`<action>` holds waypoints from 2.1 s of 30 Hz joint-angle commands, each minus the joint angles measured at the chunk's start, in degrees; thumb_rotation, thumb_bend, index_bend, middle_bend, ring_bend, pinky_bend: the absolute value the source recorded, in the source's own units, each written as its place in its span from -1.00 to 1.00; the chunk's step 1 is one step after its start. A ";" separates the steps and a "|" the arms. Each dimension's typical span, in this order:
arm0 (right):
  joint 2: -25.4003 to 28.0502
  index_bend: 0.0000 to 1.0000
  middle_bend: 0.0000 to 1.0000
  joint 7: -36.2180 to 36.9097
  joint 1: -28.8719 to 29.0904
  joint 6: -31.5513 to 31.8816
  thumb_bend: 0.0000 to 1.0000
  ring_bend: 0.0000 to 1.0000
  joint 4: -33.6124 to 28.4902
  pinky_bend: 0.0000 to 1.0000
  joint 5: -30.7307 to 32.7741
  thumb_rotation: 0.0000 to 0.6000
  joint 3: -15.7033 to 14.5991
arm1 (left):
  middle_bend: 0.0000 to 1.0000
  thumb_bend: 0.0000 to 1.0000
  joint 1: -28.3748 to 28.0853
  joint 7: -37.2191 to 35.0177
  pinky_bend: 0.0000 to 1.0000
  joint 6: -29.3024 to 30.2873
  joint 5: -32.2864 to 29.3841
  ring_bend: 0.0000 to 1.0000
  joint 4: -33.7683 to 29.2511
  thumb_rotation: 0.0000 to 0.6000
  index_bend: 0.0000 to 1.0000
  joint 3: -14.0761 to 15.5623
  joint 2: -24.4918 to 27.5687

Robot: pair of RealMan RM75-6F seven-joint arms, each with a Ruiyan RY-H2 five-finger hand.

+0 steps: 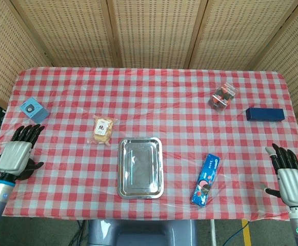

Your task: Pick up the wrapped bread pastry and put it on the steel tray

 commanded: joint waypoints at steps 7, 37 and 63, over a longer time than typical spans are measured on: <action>0.34 -0.99 -1.00 2.05 0.23 -0.95 -0.88 -1.00 0.36 -1.00 1.00 1.00 0.27 | -1.00 -1.00 -17.75 11.89 -1.00 -19.81 -22.13 -1.00 4.50 1.00 -1.00 -6.36 -2.82; 0.10 -0.92 -1.00 12.02 1.87 -5.59 -0.88 -1.00 6.17 -1.00 3.84 1.00 1.29 | -1.00 -1.00 -48.52 31.60 -1.00 -32.29 -58.14 -1.00 24.30 1.00 -1.00 6.45 -20.62; 1.14 -0.88 -1.00 13.63 1.00 -2.68 -0.88 -1.00 5.29 -1.00 2.60 1.00 1.63 | -0.59 -0.12 -47.29 24.23 -0.37 -16.00 -46.61 -0.62 11.91 1.00 -0.18 5.70 -17.16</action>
